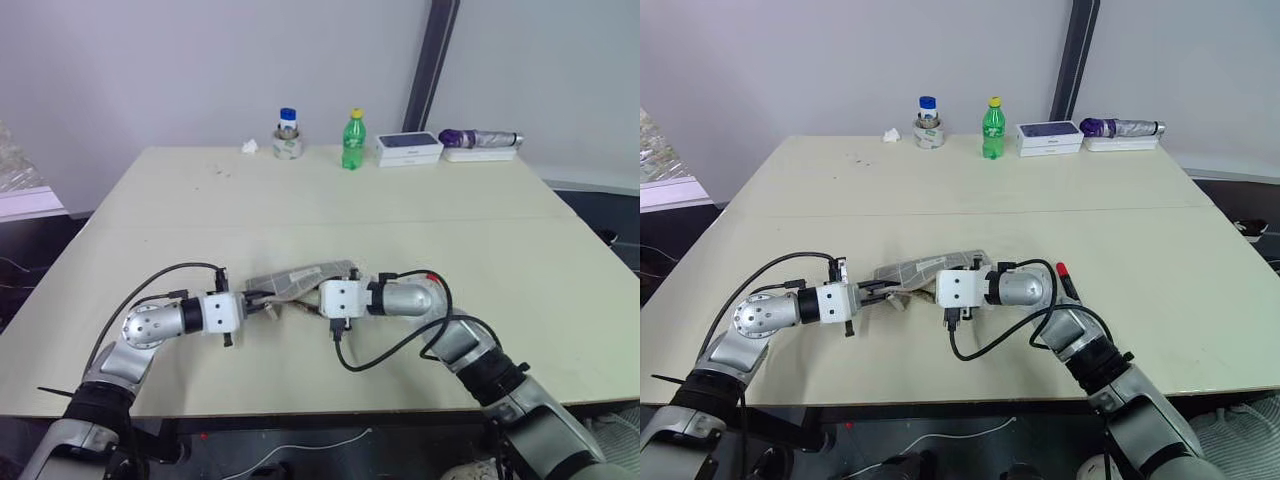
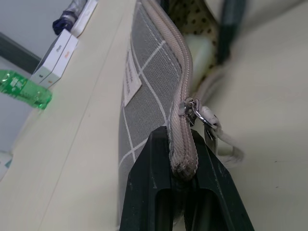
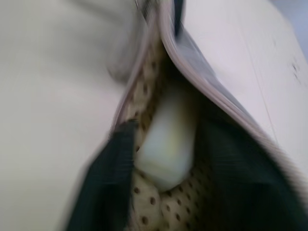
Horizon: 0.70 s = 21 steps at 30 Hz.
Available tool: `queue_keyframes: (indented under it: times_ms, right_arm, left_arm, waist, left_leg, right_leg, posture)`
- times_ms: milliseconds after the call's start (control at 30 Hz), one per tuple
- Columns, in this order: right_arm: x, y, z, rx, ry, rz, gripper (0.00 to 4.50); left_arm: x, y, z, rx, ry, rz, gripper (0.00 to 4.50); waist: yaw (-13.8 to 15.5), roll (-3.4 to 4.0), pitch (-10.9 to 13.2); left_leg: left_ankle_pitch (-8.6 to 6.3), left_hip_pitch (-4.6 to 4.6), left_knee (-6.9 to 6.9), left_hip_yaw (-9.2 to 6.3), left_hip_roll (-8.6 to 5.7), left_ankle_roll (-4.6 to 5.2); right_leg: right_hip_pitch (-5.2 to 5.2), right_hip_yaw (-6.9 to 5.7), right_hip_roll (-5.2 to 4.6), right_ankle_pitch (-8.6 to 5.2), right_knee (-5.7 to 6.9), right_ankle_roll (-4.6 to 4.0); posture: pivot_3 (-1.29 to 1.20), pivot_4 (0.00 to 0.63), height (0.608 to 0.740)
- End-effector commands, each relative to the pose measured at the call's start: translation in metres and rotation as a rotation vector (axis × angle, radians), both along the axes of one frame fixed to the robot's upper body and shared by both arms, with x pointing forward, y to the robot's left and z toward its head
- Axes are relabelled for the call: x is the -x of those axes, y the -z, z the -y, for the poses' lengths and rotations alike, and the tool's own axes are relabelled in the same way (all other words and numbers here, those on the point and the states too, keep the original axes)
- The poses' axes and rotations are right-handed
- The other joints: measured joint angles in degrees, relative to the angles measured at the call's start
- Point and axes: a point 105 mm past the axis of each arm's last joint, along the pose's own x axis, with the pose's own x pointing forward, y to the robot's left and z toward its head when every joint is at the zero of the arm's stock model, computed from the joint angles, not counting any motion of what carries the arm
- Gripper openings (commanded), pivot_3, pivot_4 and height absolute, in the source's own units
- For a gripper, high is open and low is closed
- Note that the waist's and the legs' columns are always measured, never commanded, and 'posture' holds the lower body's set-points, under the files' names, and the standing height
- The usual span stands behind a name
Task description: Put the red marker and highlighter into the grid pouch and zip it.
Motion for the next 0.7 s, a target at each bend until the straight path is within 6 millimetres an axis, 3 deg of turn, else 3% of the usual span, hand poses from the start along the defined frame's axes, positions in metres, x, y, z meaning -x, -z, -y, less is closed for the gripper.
queue_keyframes:
  times_ms: [33, 167, 233, 300, 400, 533, 600, 700]
  right_arm:
    - [0.002, -0.023, 0.007, -0.097, 0.012, 0.075, 4.45]
    - [0.022, -0.047, 0.021, -0.381, 0.021, -0.078, 4.45]
    - [0.032, -0.045, 0.031, -0.42, 0.029, -0.153, 4.45]
    - [0.038, -0.034, 0.061, -0.441, 0.117, -0.213, 4.45]
    - [0.031, -0.035, 0.097, -0.542, 0.319, -0.259, 4.45]
    - [-0.001, -0.03, 0.149, -0.574, 0.711, -0.189, 4.45]
    - [-0.003, -0.034, 0.166, -0.653, 0.832, -0.185, 4.45]
    - [0.004, -0.025, 0.177, -0.615, 0.929, -0.191, 4.45]
  left_arm:
    - [0.003, -0.003, -0.01, 0.032, -0.052, 0.029, 0.0]
    - [0.005, 0.002, -0.017, 0.041, -0.096, 0.025, 0.0]
    - [0.007, 0.004, -0.023, 0.038, -0.123, 0.023, 0.0]
    - [0.008, 0.006, -0.03, 0.039, -0.147, 0.023, 0.0]
    - [0.006, 0.003, -0.031, 0.074, -0.174, 0.036, 0.0]
    - [0.005, 0.008, -0.026, 0.076, -0.17, 0.035, 0.0]
    - [0.005, 0.011, -0.022, 0.077, -0.158, 0.028, 0.0]
    - [0.002, 0.013, -0.018, 0.077, -0.148, 0.025, 0.0]
  waist:
    - [0.08, 0.0, 0.0]
    - [0.35, 0.0, 0.0]
    - [0.26, -0.01, 0.0]
    - [0.31, -0.02, -0.02]
    - [0.53, -0.05, -0.03]
    - [0.17, -0.05, -0.03]
    - [0.26, -0.05, -0.03]
    - [0.57, -0.05, -0.03]
  left_leg:
    - [-0.01, 0.0, 0.0, 0.0, 0.0, 0.01]
    - [-0.01, -0.01, 0.0, -0.01, 0.04, 0.01]
    - [-0.01, 0.0, 0.01, -0.02, 0.06, 0.02]
    - [-0.11, 0.02, 0.02, -0.03, 0.05, 0.18]
    - [-0.12, 0.01, 0.02, -0.1, 0.08, 0.2]
    - [-0.05, 0.09, 0.09, -0.06, 0.01, 0.17]
    - [-0.02, 0.11, 0.06, -0.06, 0.02, 0.11]
    - [-0.02, 0.1, 0.04, -0.06, 0.02, 0.11]
  right_leg:
    - [0.0, 0.0, -0.01, 0.0, 0.0, 0.0]
    - [0.01, -0.01, -0.01, 0.0, -0.01, 0.0]
    - [0.05, -0.02, -0.02, 0.0, -0.01, 0.0]
    - [0.07, -0.02, -0.02, 0.0, 0.0, 0.0]
    - [0.14, -0.08, -0.04, 0.0, -0.04, 0.0]
    - [0.08, -0.02, -0.05, 0.0, 0.23, -0.01]
    - [0.0, 0.0, -0.02, -0.01, 0.38, -0.02]
    - [-0.01, 0.01, -0.06, -0.01, 0.4, -0.02]
  posture:
    - [0.0, 0.15, 0.74]
    - [0.0, 0.15, 0.74]
    - [0.0, 0.15, 0.74]
    - [0.0, 0.15, 0.74]
    - [0.0, 0.15, 0.74]
    - [0.0, 0.15, 0.74]
    - [0.0, 0.15, 0.74]
    - [0.0, 0.15, 0.74]
